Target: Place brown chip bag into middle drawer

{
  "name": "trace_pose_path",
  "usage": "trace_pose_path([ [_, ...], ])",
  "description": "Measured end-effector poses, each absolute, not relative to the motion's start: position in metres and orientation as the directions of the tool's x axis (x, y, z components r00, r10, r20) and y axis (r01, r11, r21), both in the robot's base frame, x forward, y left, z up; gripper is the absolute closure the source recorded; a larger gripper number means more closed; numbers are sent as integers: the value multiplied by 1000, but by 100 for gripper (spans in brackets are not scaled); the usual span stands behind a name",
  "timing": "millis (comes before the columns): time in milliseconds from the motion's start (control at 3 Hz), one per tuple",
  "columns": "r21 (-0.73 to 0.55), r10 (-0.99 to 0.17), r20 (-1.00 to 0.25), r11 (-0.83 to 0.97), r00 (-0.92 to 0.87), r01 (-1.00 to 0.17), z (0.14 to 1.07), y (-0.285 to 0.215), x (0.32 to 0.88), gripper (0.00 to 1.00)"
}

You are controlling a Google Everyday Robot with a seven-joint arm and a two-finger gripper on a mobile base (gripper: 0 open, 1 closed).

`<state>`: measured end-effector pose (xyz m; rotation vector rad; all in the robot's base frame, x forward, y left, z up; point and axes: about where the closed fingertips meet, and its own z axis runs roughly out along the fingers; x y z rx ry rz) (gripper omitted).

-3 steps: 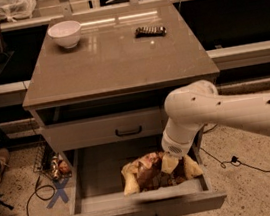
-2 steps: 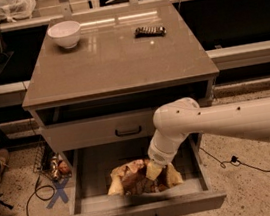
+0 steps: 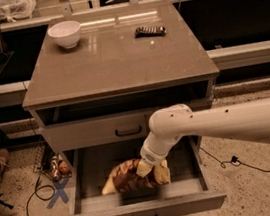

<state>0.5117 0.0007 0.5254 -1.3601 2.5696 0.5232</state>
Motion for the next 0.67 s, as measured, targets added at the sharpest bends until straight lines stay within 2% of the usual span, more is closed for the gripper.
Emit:
trace_pose_path([
  [333, 225, -732, -336, 549, -593, -805, 521, -10, 514, 0],
  [667, 207, -713, -332, 583, -617, -786, 526, -46, 511, 0],
])
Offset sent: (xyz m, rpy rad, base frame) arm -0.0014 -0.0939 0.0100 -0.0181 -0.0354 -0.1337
